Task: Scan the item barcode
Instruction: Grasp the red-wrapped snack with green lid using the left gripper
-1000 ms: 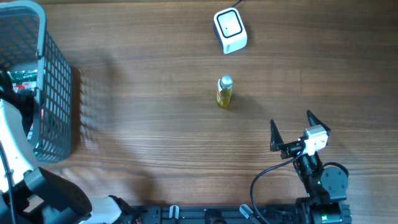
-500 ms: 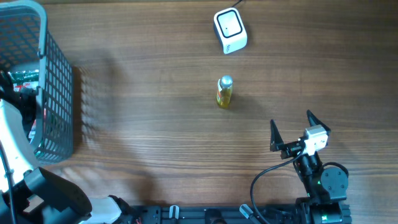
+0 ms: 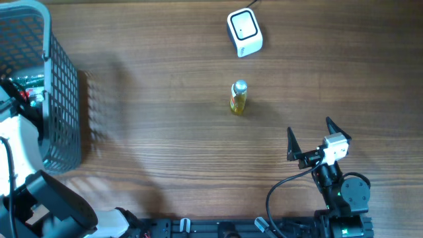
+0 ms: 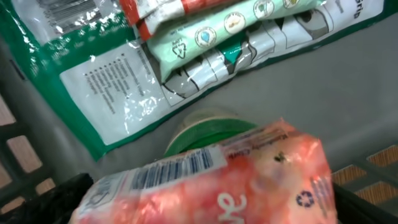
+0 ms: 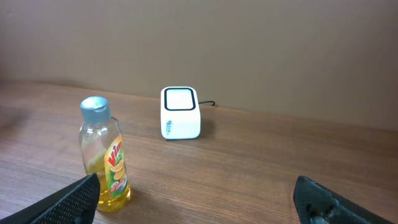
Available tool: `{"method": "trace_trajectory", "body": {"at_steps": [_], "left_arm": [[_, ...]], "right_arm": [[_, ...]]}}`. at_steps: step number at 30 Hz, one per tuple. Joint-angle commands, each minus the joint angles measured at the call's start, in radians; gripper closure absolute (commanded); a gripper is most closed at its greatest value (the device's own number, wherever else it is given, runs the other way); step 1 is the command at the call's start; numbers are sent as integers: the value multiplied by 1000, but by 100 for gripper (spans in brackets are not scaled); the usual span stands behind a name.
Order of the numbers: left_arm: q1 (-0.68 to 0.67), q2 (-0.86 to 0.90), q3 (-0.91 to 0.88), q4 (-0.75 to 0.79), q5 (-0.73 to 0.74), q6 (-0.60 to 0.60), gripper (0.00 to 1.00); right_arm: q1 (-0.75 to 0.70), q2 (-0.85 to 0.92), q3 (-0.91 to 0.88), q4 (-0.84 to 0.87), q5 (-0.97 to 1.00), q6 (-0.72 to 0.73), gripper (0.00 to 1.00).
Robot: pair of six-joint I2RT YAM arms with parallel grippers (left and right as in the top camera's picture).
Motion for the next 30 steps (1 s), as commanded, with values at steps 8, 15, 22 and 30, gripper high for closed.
{"method": "trace_trajectory", "body": {"at_steps": [8,15,22,30], "left_arm": [[-5,8,-31,61,74,4,5],[-5,8,-80,109,74,5,13],[-5,8,-80,121,74,5,71],[-4,-50,-14,132,74,5,72]], "right_arm": [[-4,0,-1,5,-2,-4,0],[-4,0,-1,5,-2,-5,0],[-4,0,-1,5,-2,-5,0],[-4,0,-1,5,-2,-4,0]]}}
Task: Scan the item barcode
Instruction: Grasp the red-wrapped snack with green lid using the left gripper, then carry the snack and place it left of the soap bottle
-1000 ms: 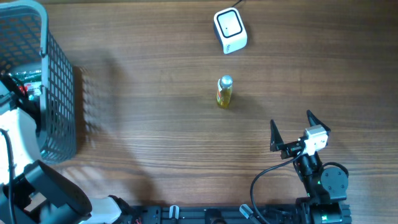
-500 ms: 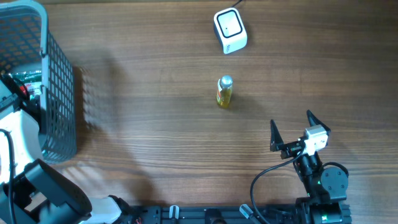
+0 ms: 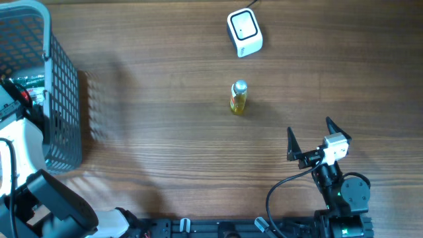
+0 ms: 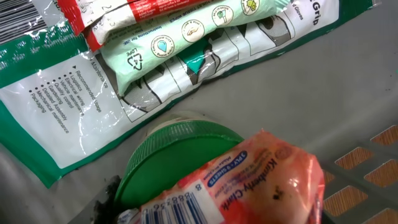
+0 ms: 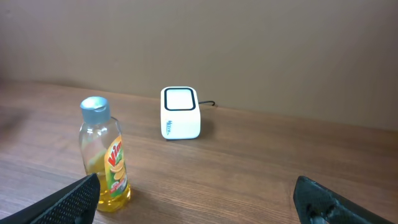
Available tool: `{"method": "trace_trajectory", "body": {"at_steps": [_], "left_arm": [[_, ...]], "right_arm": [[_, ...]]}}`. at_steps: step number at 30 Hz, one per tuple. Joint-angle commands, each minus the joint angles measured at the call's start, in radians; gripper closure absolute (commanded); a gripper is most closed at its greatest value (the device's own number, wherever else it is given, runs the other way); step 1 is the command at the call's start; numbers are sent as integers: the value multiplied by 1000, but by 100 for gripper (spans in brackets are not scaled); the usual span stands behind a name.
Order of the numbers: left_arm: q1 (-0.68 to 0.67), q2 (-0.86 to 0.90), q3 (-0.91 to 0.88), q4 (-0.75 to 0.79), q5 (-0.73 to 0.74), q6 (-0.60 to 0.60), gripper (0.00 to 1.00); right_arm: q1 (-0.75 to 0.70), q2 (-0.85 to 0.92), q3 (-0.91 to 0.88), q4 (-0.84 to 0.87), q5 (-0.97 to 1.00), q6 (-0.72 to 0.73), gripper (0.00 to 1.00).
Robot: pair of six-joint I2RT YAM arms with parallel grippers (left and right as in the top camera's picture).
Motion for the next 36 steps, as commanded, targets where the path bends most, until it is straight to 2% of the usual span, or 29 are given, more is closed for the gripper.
{"method": "trace_trajectory", "body": {"at_steps": [1,9,12,15,18,24,29,33,36], "left_arm": [[-3,-63,70,-3,1,1,72],[-5,-227,307,-16,5,-1,72],[-11,-286,409,-42,72,-32,72],[-48,-348,442,-51,166,-34,71],[-113,-398,442,-85,172,-42,71],[-316,-454,442,-164,169,-53,73],[-523,-426,440,-251,82,-63,78],[-716,-354,437,-338,67,-201,73],[-848,-283,423,-327,36,-265,72]], "right_arm": [[-4,0,-1,5,-2,-5,0],[-4,0,-1,5,-2,-5,0],[-4,0,-1,5,-2,-5,0],[-4,0,-1,5,-2,-5,0],[-4,0,-1,5,-2,-5,0],[-4,0,-1,5,-2,-5,0],[-4,0,-1,5,-2,-4,0],[-4,0,-1,5,-2,-4,0],[-4,0,-1,5,-2,-5,0]]}}
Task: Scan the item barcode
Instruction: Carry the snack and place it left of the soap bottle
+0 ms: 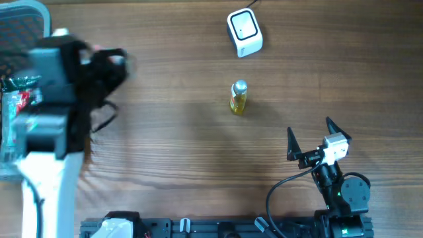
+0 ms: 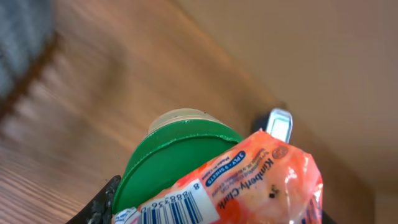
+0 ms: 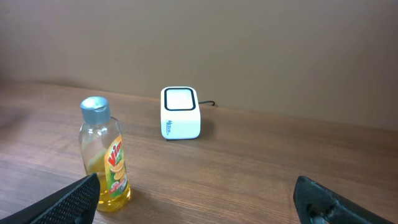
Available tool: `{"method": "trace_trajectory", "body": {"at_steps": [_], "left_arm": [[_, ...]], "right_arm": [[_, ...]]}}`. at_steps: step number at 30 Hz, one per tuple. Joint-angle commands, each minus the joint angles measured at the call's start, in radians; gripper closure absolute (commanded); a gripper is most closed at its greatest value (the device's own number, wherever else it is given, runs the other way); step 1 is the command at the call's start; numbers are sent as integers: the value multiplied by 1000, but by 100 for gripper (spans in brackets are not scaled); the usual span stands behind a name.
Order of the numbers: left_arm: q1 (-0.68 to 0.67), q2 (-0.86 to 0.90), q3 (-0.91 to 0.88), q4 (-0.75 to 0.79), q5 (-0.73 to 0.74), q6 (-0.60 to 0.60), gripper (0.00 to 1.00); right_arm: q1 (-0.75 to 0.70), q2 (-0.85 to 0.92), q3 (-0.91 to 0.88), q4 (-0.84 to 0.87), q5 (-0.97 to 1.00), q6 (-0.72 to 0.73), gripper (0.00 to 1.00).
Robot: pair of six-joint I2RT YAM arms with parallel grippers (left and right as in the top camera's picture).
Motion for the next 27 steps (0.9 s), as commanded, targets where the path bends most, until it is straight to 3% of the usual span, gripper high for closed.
{"method": "trace_trajectory", "body": {"at_steps": [1,5,12,27], "left_arm": [[-170,104,-8,20,-88,-140,71],[-309,243,-8,49,-198,-145,71],[-410,443,-8,108,-204,-174,74],[-492,565,-8,197,-250,-219,78]], "right_arm": [[-4,0,-1,5,-2,-4,0],[-4,0,-1,5,-2,-4,0],[-4,0,-1,5,-2,-5,0],[-4,0,-1,5,-2,-5,1]]}}
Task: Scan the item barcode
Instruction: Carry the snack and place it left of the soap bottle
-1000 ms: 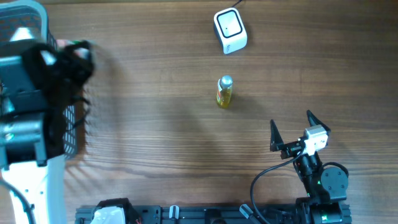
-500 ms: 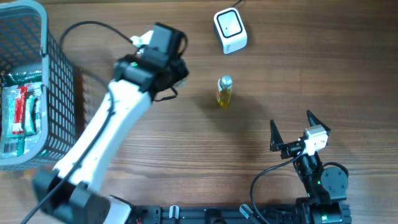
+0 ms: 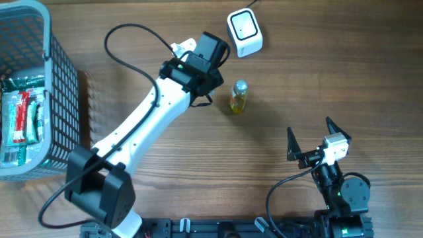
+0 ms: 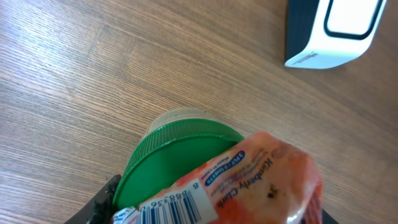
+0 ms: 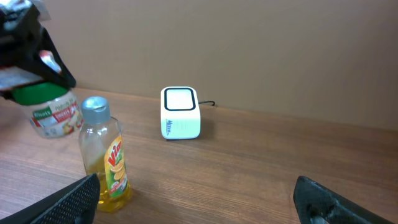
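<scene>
My left gripper (image 3: 198, 66) is shut on a green-lidded jar (image 4: 168, 162), with an orange-red packet (image 4: 249, 180) caught against it, barcode facing the wrist camera. It hangs above the table just left of the white scanner (image 3: 244, 32), whose edge shows in the left wrist view (image 4: 339, 31). The right wrist view shows the jar (image 5: 53, 112) in the air left of the yellow soap bottle (image 5: 104, 155). My right gripper (image 3: 309, 127) is open at the front right, nothing between its fingers.
The soap bottle (image 3: 238, 97) stands upright on the table just right of the left gripper and below the scanner. A grey mesh basket (image 3: 63, 119) at the far left holds several packets (image 3: 23, 116). The scanner's cable runs off the back edge.
The left arm has moved right, from beside the basket to a spot next to the scanner and the soap bottle, still holding the jar and packet. The right arm has not moved.
My left gripper was down in the basket with the orange packet and green-lidded jar between its fingers. It then held them out of the basket over the table beside it. Now they are up by the scanner. The right gripper stayed open and still throughout.
</scene>
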Available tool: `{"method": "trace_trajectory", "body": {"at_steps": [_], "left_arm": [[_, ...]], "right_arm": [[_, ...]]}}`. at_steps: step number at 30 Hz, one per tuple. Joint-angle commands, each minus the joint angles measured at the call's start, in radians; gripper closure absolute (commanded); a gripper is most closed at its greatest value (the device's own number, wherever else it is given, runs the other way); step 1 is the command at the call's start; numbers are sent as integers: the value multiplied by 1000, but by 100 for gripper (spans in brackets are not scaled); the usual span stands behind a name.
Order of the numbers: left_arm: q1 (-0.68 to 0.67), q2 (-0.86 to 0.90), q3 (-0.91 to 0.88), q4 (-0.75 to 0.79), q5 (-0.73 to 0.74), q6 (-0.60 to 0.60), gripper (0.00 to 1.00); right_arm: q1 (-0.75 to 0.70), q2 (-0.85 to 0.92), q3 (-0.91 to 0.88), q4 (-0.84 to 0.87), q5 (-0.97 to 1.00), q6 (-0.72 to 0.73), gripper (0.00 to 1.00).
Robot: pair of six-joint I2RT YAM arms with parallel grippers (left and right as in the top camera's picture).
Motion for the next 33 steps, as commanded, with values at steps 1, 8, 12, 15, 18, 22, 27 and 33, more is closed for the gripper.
{"method": "trace_trajectory", "body": {"at_steps": [1,8,12,15,18,22,27,33], "left_arm": [[-8,41,5,21,-42,-21,78],[-8,93,5,47,-41,-23,76],[-10,100,5,51,-42,-47,76],[-10,111,5,47,-45,-47,75],[-11,138,5,43,-45,-47,75],[-12,182,2,40,-54,-47,75],[-11,208,-2,40,-75,-70,64],[-11,208,-3,40,-75,-69,15]], "right_arm": [[-4,0,-1,5,-2,-5,0],[-4,0,-1,5,-2,-5,0],[-4,0,-1,5,-2,-5,0],[-4,0,-1,5,-2,-4,0],[-4,0,-1,5,-2,-4,0],[-4,0,-1,5,-2,-5,0],[-4,0,-1,5,-2,-4,0],[-4,0,-1,5,-2,-5,0]]}}
